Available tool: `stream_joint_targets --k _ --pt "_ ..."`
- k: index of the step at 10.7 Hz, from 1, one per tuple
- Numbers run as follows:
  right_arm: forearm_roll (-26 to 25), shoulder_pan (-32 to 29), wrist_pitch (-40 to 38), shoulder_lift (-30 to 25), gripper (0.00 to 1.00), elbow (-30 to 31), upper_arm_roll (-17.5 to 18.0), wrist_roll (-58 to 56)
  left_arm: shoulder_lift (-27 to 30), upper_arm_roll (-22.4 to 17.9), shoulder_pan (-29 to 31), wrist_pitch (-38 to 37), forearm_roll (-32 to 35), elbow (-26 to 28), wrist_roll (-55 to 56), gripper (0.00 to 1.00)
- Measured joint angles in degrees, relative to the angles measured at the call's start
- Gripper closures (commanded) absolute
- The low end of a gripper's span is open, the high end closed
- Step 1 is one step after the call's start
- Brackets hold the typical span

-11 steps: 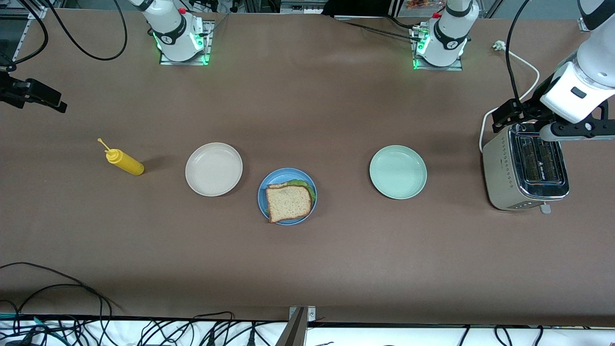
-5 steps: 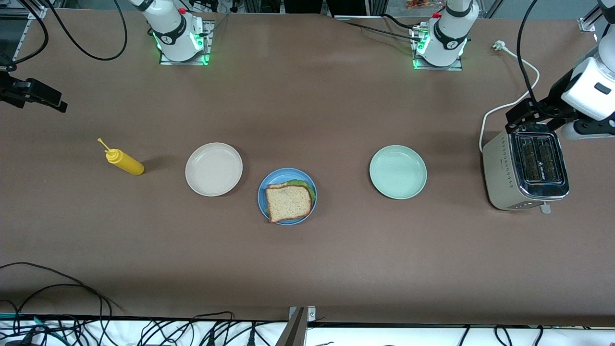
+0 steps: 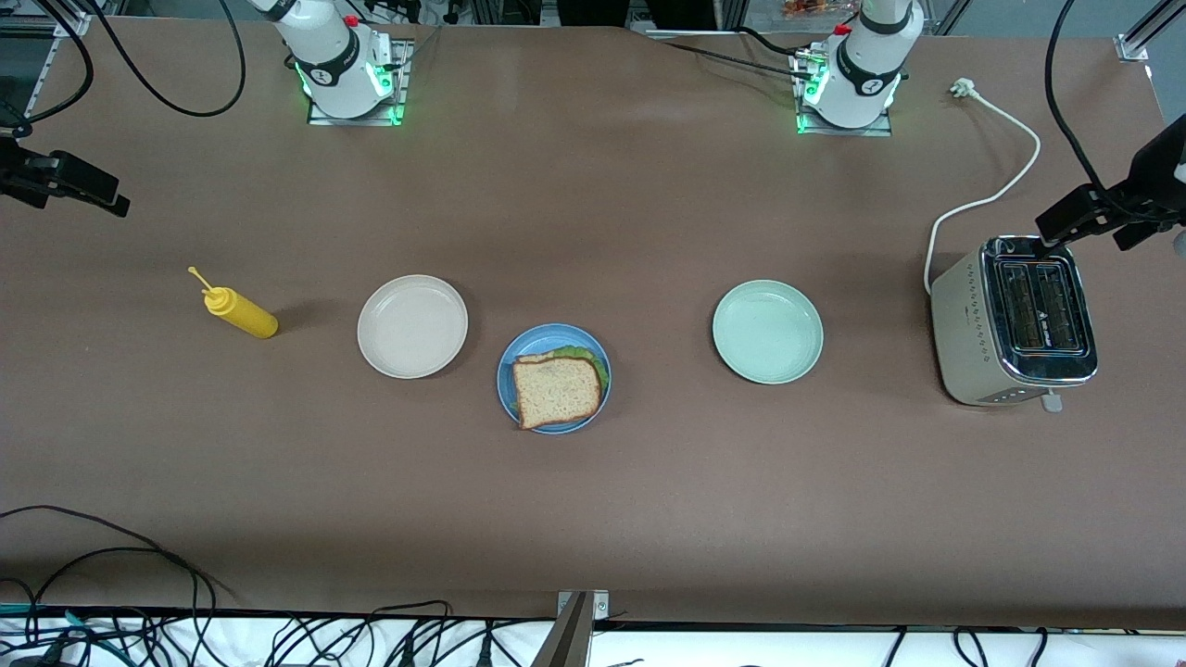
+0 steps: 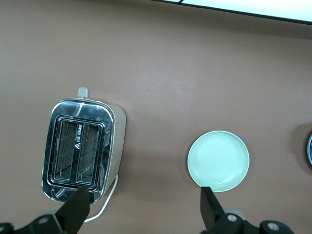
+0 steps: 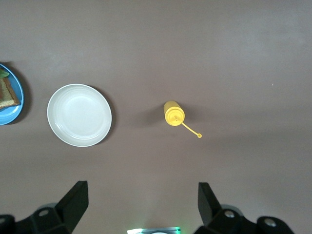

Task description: Make sandwich in blue plate with both arms

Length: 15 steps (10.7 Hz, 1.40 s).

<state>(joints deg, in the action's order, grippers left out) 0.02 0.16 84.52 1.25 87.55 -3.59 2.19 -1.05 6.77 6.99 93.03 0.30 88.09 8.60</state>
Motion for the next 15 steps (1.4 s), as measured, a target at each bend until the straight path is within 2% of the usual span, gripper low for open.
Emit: stream_joint_targets --k 15 --pt "0.0 0.15 0.34 1.51 0.0 -0.46 0.24 0.0 -0.69 0.97 -0.26 0.0 0.0 0.01 -0.02 0.0"
